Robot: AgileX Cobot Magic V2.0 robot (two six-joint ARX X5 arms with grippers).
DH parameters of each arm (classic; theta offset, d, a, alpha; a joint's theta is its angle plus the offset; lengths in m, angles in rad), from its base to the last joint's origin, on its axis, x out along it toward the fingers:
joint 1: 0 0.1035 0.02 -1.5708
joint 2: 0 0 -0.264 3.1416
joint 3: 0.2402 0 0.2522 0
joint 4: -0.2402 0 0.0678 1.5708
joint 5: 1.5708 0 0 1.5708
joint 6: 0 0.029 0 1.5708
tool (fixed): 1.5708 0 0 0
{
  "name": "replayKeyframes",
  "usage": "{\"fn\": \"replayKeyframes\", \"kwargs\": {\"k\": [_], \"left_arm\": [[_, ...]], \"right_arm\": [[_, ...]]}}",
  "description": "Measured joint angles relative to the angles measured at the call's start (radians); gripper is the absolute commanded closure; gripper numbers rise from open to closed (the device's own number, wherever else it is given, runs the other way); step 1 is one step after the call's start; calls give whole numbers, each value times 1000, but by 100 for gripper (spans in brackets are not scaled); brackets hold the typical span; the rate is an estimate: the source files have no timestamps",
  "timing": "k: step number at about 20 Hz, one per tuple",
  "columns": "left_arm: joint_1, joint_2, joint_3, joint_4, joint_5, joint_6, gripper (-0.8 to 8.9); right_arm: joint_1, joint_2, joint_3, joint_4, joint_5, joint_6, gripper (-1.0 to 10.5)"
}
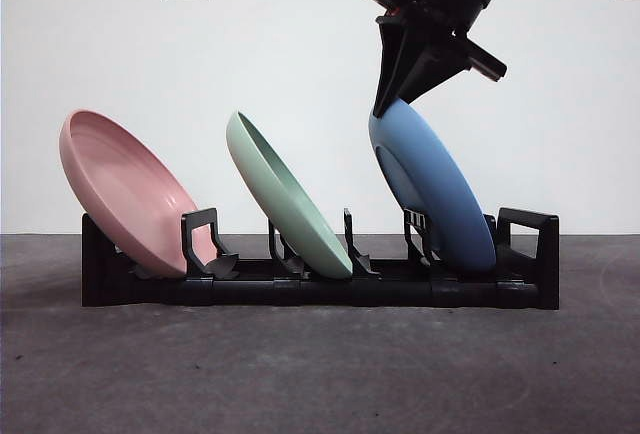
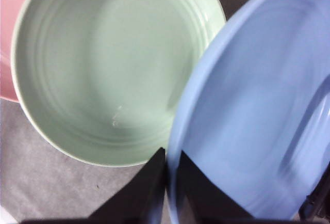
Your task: Place the plate
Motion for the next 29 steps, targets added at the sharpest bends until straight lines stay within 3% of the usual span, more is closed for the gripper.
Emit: {"fn": "replayKeyframes", "kwargs": {"k": [10, 14, 15, 18, 24, 29], "left_arm": [[0, 0, 0, 18, 0, 0, 439], [0, 0, 0, 18, 0, 0, 439], [0, 0, 0, 19, 0, 0, 439], [0, 0, 0, 19, 0, 0, 439], [0, 0, 0, 23, 0, 0, 439], [0, 0, 0, 23, 0, 0, 439]], "right_arm": [[0, -77, 133, -116, -72, -6, 938], [23, -131, 138, -151, -124, -68, 938], [41, -156, 138, -161, -104, -90, 938], [129, -278, 92, -148, 92, -146, 938], [370, -628, -303, 102, 314, -220, 938], [630, -795, -583, 99, 565, -245, 938]]}}
